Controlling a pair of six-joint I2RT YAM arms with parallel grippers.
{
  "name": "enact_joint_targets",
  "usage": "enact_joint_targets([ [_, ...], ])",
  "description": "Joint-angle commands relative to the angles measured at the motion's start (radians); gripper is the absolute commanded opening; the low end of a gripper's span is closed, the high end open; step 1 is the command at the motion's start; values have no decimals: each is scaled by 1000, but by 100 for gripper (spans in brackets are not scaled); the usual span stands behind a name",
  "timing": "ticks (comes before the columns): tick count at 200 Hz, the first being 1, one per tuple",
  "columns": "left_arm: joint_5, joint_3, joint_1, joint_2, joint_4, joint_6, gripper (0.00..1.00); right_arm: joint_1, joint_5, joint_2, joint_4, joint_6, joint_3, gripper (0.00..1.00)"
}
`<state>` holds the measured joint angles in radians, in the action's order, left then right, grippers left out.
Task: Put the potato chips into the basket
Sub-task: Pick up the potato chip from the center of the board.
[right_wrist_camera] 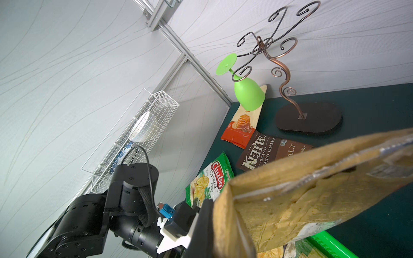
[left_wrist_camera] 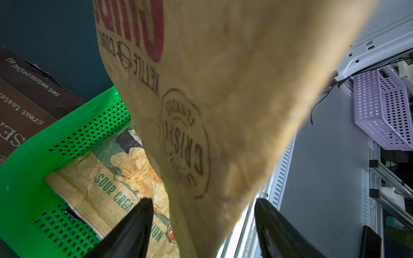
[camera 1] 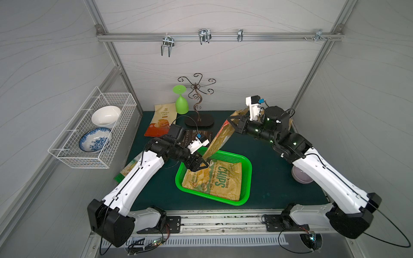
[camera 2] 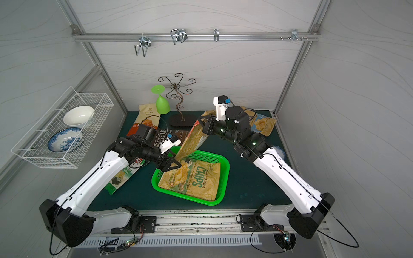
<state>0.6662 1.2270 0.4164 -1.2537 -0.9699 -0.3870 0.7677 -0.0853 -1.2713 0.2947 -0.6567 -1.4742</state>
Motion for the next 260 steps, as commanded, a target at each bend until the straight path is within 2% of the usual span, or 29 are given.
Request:
enact_joint_targets([
  [1, -14, 32, 11, -14, 23, -8, 70, 9, 9, 2, -80, 0, -41, 0],
  [35, -43, 35, 13, -17, 23, -13, 43, 8, 14, 8, -71, 7, -39, 0],
  [52, -90, 37, 13, -5, 39, 3, 34, 9, 22, 15, -61, 11, -32, 0],
  [83, -183, 40, 13, 26, 69, 13, 0, 9, 28, 38, -41, 17, -9, 0],
  [126, -344, 84, 12, 23, 26, -15, 0, 9, 38, 96, 30, 34, 53, 0],
  [176, -523, 89, 4, 65, 62, -30, 0, 9, 27, 185, 92, 21, 171, 0],
  [230, -508, 126, -100, 46, 86, 53, 0, 9, -4, 271, 90, -55, 310, 0],
  [260, -505, 129, -108, 33, 97, 55, 0, 9, -28, 285, 72, -100, 386, 0],
])
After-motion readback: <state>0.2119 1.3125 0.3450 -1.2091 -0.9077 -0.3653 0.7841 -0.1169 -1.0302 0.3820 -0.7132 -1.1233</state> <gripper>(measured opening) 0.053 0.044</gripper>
